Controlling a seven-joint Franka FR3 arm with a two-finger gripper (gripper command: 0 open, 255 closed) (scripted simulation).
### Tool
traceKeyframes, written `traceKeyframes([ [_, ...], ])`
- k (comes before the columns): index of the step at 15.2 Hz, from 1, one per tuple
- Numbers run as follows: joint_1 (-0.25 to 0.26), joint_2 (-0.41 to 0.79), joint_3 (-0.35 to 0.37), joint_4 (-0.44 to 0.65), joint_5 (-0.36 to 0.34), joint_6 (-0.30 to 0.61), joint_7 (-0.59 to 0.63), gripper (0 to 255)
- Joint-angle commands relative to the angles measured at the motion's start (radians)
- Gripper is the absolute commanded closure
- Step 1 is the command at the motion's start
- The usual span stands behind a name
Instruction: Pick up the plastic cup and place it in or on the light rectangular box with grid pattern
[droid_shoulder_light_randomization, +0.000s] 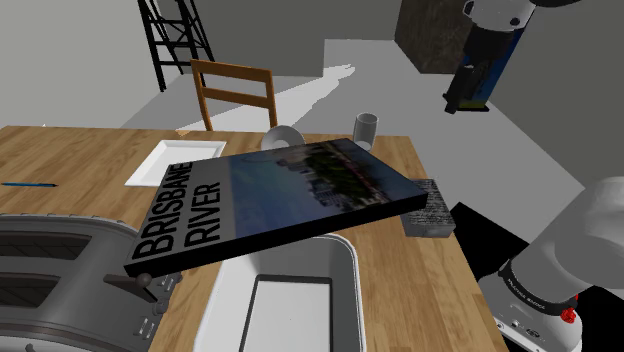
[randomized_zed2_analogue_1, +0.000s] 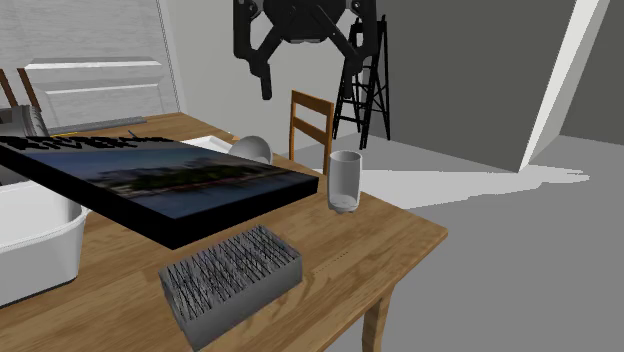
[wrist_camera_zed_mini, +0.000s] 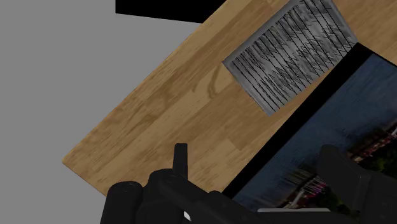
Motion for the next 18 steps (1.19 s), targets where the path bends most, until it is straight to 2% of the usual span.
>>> traceKeyframes([
  [1, 0.0, 0.0, 0.0, 0.0, 0.0, 0.0, 0.0, 0],
  [9, -0.012, 0.279, -0.022, 0.066, -0.008, 0.224, 0.024, 0],
  [18, -0.025, 0.617, -0.049, 0.244, 0.002, 0.397, 0.04, 0],
])
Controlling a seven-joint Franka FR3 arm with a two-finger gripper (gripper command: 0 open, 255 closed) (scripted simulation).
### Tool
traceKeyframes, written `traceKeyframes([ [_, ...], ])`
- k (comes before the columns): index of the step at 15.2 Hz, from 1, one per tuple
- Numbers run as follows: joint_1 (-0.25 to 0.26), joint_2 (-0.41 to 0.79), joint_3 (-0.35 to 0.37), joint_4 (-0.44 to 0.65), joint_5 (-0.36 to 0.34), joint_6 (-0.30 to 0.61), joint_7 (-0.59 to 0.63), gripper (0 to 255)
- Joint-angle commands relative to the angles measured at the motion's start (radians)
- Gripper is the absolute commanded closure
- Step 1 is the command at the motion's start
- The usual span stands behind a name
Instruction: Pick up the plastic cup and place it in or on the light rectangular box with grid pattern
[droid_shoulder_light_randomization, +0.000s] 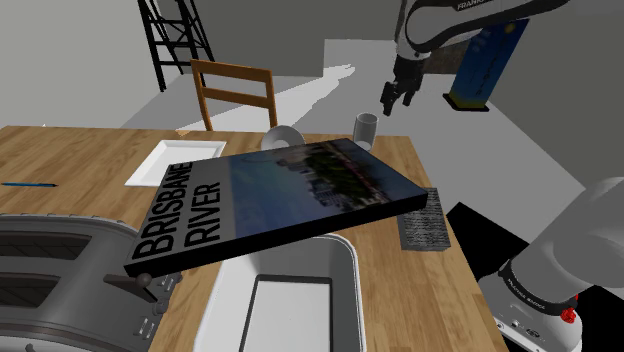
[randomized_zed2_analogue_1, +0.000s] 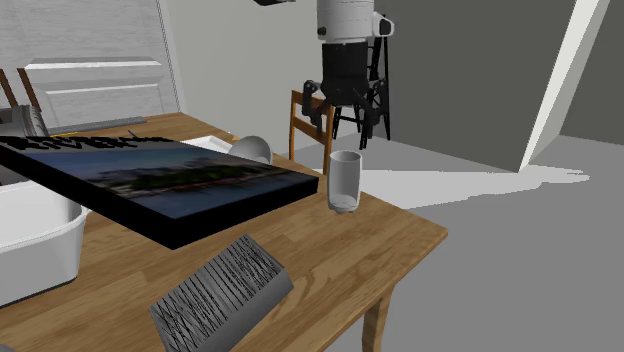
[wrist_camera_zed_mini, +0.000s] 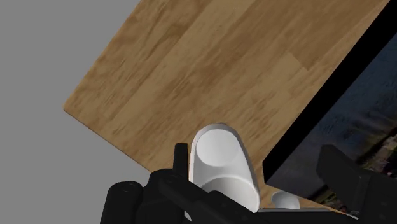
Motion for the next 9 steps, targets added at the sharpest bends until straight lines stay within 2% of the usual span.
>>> traceKeyframes([
  [1, -0.004, 0.075, -0.007, 0.046, 0.004, 0.033, 0.001, 0],
  [8, -0.022, 0.345, -0.022, 0.266, 0.032, 0.09, 0.004, 0],
  [9, -0.023, 0.347, -0.022, 0.269, 0.032, 0.091, 0.004, 0],
])
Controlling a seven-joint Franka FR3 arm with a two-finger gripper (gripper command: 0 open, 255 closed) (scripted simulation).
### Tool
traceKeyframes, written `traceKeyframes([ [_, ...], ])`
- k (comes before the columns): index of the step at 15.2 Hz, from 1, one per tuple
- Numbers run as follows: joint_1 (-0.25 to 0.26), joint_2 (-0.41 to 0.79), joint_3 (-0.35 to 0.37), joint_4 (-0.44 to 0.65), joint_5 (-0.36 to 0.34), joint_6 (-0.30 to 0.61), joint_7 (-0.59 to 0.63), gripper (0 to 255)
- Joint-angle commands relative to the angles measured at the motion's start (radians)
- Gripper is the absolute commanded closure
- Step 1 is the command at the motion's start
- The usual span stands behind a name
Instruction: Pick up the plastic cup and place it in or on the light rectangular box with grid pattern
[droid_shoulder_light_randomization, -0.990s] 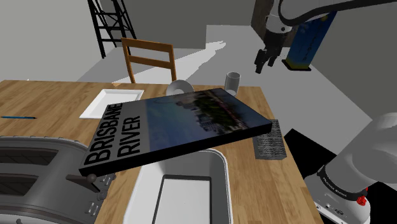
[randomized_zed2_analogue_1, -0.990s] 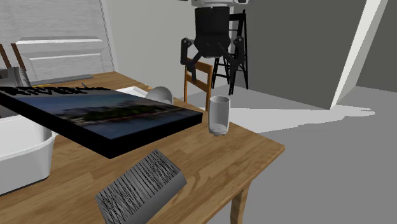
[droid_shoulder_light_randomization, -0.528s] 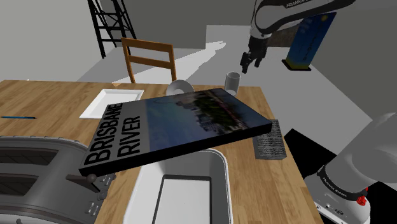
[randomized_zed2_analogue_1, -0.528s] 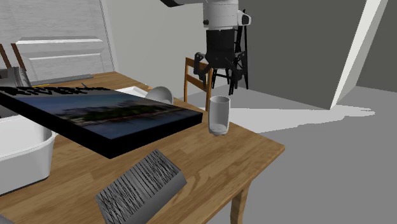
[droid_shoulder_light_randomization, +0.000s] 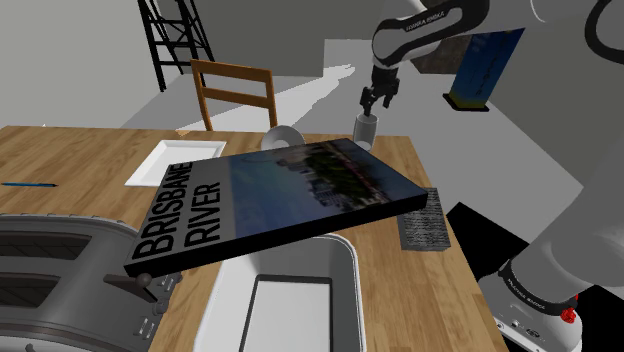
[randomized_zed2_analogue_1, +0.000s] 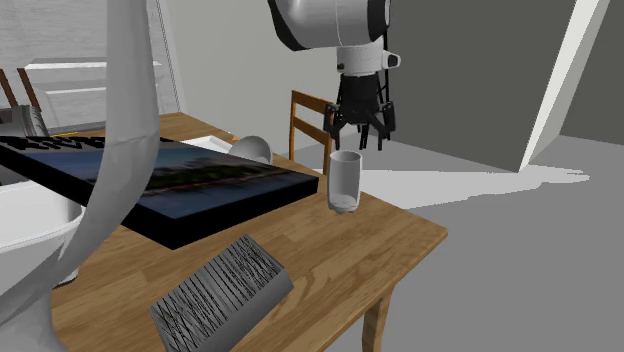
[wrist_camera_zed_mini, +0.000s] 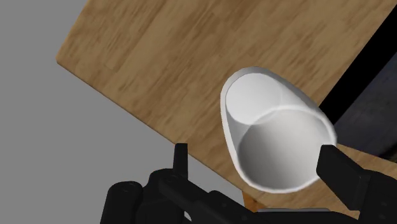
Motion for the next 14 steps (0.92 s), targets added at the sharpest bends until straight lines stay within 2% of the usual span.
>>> traceKeyframes([
  [1, -0.004, 0.025, -0.002, 0.012, 0.003, 0.014, -0.003, 0],
  [7, -0.008, 0.066, -0.002, -0.024, 0.009, 0.091, -0.007, 0],
  [14, -0.008, 0.066, -0.002, -0.024, 0.009, 0.091, -0.007, 0],
])
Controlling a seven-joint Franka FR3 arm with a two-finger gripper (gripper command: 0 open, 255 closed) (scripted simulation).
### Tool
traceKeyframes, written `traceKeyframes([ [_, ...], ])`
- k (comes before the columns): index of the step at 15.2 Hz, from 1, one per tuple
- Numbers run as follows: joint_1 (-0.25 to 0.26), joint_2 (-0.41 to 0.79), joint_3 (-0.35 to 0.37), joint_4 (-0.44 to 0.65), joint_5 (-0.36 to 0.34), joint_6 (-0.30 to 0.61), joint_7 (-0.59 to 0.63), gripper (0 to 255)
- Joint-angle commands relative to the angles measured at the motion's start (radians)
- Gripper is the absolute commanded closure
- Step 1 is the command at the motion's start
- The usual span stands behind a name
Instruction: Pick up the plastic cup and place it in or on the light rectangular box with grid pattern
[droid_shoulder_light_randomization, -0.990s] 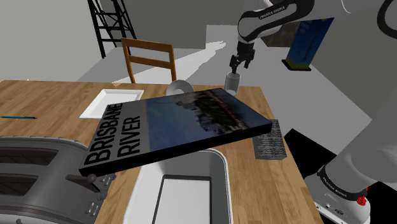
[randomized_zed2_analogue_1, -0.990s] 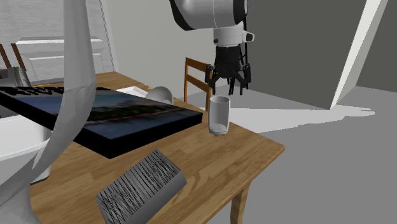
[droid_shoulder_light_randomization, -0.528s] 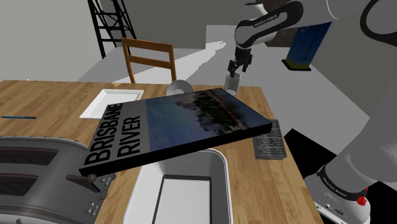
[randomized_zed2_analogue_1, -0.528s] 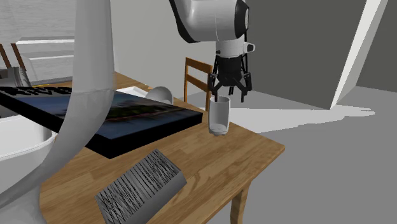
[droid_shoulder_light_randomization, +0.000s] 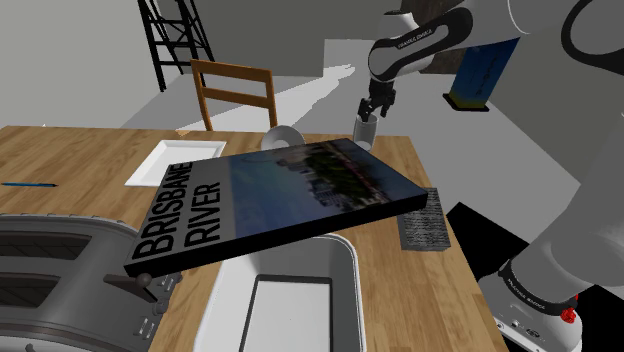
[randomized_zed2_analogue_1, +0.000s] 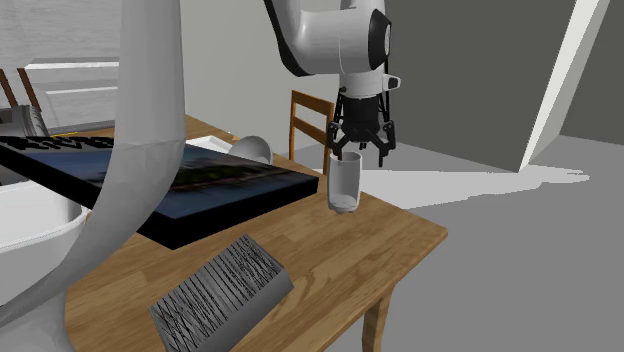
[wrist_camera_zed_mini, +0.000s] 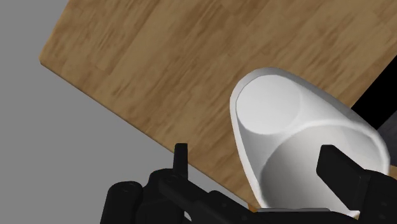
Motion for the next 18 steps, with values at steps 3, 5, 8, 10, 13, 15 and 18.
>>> traceKeyframes([
  [3, 0.0, 0.0, 0.0, 0.0, 0.0, 0.0, 0.0, 255],
  [5, 0.0, 0.0, 0.0, 0.0, 0.0, 0.0, 0.0, 255],
  [8, 0.0, 0.0, 0.0, 0.0, 0.0, 0.0, 0.0, 255],
  [10, 0.0, 0.0, 0.0, 0.0, 0.0, 0.0, 0.0, 255],
  [13, 0.001, -0.012, 0.0, 0.012, -0.001, -0.024, 0.0, 255],
  [15, 0.001, -0.022, -0.001, 0.026, -0.002, -0.048, 0.0, 255],
  [18, 0.002, -0.037, -0.001, 0.048, -0.004, -0.085, 0.0, 255],
])
